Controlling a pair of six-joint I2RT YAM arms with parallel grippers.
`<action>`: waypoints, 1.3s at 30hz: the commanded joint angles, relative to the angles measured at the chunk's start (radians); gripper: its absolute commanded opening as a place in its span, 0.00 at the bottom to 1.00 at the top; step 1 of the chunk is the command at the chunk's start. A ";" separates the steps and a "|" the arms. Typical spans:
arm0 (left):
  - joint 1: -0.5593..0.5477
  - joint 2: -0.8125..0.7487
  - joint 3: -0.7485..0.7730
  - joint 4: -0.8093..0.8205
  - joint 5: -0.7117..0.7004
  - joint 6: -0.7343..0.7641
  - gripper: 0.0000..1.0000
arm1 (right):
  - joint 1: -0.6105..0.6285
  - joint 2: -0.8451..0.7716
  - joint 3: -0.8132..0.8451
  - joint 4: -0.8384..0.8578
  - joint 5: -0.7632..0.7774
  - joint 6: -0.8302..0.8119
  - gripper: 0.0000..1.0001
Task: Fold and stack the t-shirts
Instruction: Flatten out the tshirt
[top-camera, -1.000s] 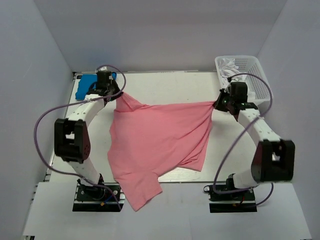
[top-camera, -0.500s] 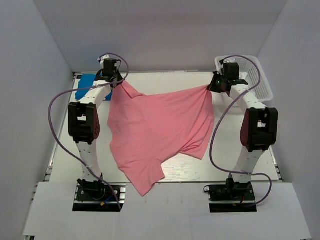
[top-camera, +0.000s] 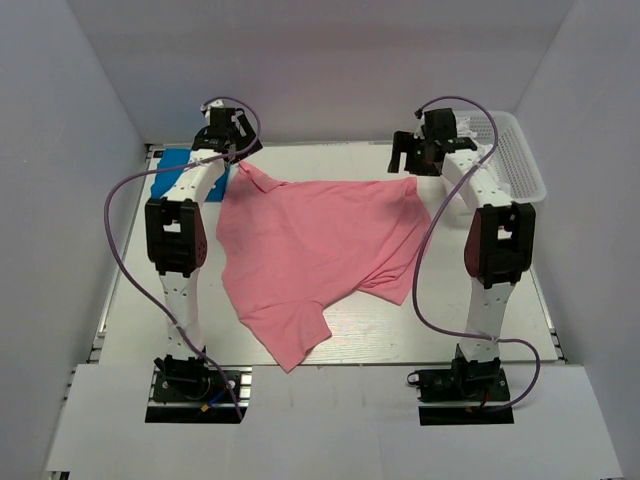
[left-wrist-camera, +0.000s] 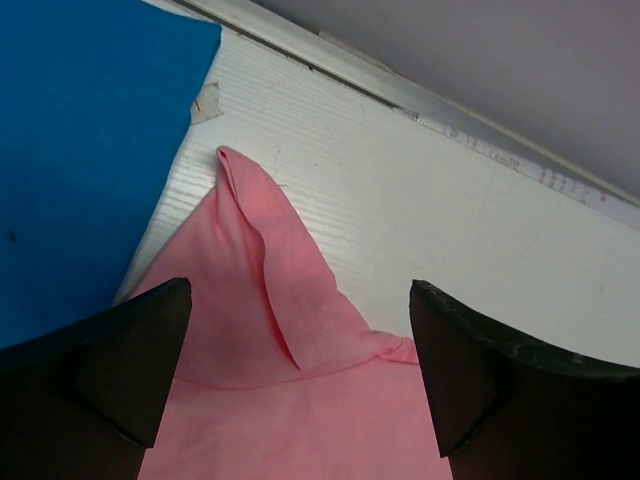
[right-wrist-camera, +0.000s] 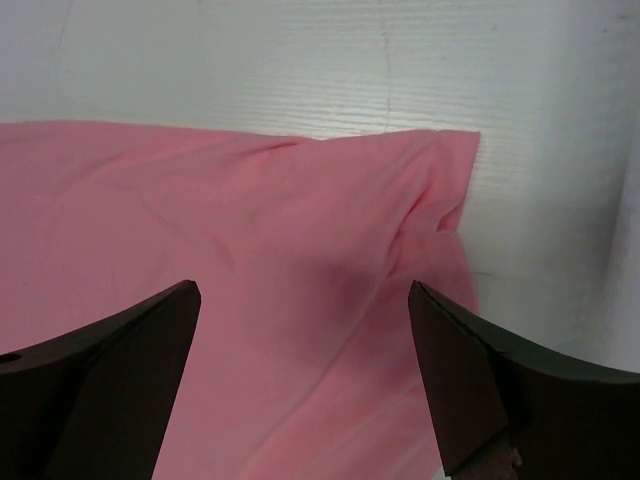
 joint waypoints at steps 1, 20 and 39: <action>-0.013 -0.122 -0.017 -0.072 0.063 0.019 1.00 | 0.009 -0.122 -0.035 -0.083 -0.004 0.025 0.90; -0.085 -0.364 -0.415 -0.232 0.351 -0.016 1.00 | -0.024 -0.497 -0.720 -0.302 0.184 0.326 0.90; -0.134 -0.782 -0.798 -0.433 0.175 -0.060 1.00 | 0.055 -0.430 -0.817 -0.137 0.321 0.345 0.86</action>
